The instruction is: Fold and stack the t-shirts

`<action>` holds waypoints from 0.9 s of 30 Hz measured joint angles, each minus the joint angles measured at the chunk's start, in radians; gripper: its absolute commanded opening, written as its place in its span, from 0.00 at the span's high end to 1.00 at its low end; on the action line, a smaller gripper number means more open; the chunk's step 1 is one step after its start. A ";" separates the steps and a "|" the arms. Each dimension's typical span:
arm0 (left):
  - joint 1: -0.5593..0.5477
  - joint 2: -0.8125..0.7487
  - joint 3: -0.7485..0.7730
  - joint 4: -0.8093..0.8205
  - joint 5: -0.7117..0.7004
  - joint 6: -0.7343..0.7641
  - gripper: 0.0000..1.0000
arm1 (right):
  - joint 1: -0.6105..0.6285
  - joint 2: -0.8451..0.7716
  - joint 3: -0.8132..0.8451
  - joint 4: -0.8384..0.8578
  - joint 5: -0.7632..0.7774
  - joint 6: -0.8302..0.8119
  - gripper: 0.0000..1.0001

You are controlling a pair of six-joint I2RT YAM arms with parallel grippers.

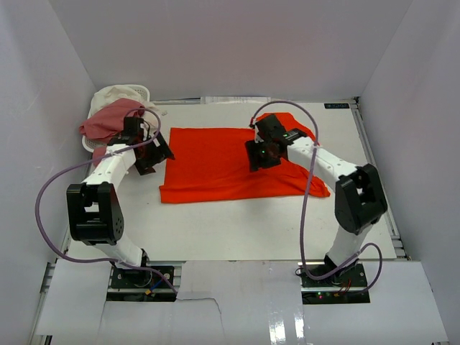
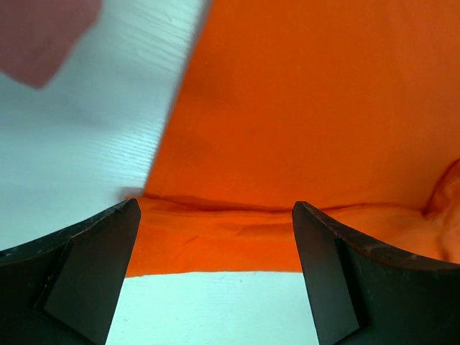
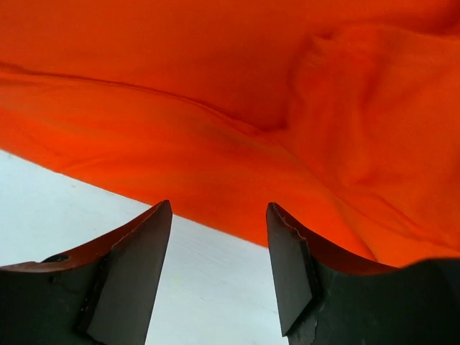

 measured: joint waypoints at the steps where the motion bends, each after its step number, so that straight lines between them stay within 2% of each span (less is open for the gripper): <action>1: 0.029 0.003 0.007 0.000 0.015 -0.008 0.02 | 0.027 0.039 0.032 0.001 -0.021 -0.015 0.37; 3: 0.093 0.010 0.023 0.001 0.048 -0.027 0.02 | 0.067 0.106 0.102 0.000 -0.050 -0.044 0.35; 5: 0.159 0.026 0.048 0.001 0.094 -0.042 0.02 | 0.107 0.166 0.179 -0.002 -0.075 -0.079 0.29; 8: 0.239 0.074 0.097 0.005 0.142 -0.066 0.02 | 0.150 0.245 0.307 -0.005 -0.121 -0.127 0.28; 17: 0.313 0.103 0.105 0.021 0.196 -0.143 0.02 | 0.266 0.497 0.701 -0.012 -0.232 -0.303 0.28; 27: 0.361 0.076 0.095 0.043 0.192 -0.167 0.02 | 0.353 0.629 0.763 -0.008 -0.340 -0.510 0.32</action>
